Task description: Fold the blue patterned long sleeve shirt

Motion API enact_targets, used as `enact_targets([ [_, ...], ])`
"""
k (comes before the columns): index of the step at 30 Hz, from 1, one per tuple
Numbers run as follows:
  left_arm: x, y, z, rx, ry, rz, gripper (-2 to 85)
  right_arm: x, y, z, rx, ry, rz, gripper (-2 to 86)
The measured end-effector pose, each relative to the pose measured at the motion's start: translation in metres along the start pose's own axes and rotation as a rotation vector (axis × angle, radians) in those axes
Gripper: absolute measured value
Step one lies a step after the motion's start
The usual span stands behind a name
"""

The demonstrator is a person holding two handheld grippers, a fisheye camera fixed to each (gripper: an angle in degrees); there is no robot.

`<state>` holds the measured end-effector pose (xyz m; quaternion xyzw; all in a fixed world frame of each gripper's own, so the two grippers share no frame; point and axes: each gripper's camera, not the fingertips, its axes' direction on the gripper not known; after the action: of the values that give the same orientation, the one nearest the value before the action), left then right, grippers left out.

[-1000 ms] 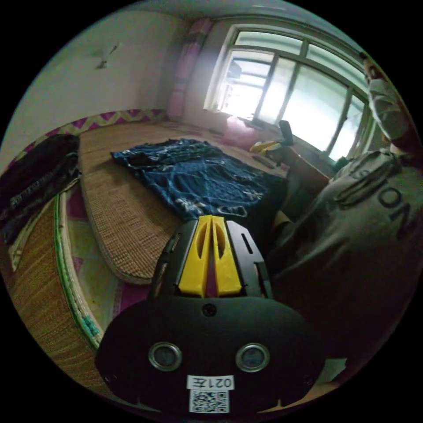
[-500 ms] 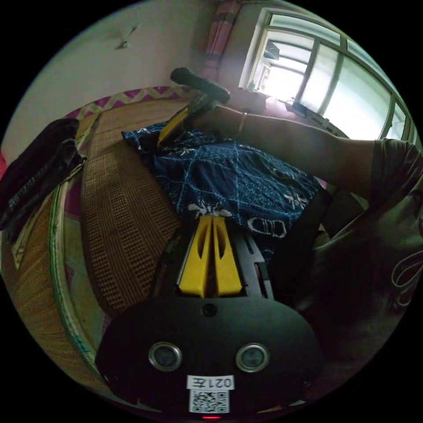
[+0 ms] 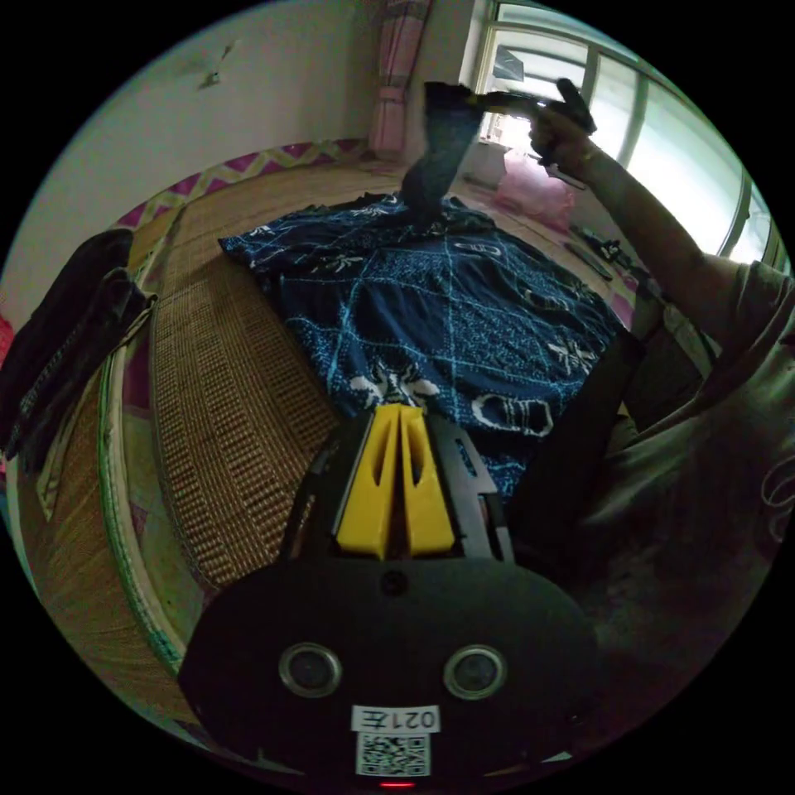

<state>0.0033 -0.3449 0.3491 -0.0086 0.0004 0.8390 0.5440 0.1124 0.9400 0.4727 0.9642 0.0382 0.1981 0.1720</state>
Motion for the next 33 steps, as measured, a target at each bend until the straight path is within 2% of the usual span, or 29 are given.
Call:
enact_targets([
  [2,0.012,-0.006,0.003,0.0,0.001,-0.001,-1.0,0.09,-0.006,-0.107,0.084,0.08,0.164,0.8],
  [8,0.038,-0.021,0.008,0.007,0.016,-0.012,-1.0,0.287,0.032,-0.327,0.198,0.237,0.504,0.9],
  [14,0.071,-0.052,-0.004,0.055,0.013,-0.019,-0.8,0.416,0.134,-0.453,0.285,0.191,0.888,0.8],
  [17,0.095,-0.095,-0.009,0.102,0.014,0.048,-0.5,0.445,0.181,-0.488,0.329,0.137,1.013,0.7],
  [20,0.123,-0.154,-0.001,0.136,-0.013,0.146,2.0,0.46,0.2,-0.514,0.352,0.077,1.047,0.7],
  [26,0.21,-0.272,0.056,0.159,-0.086,0.512,7.0,0.472,0.179,-0.563,0.334,0.074,0.991,0.9],
  [29,0.237,-0.313,0.09,0.118,-0.178,0.594,7.0,0.476,0.162,-0.585,0.336,0.06,0.982,1.0],
  [33,0.241,-0.343,0.111,0.067,-0.196,0.613,6.9,0.479,0.135,-0.611,0.294,0.094,0.978,1.4],
])
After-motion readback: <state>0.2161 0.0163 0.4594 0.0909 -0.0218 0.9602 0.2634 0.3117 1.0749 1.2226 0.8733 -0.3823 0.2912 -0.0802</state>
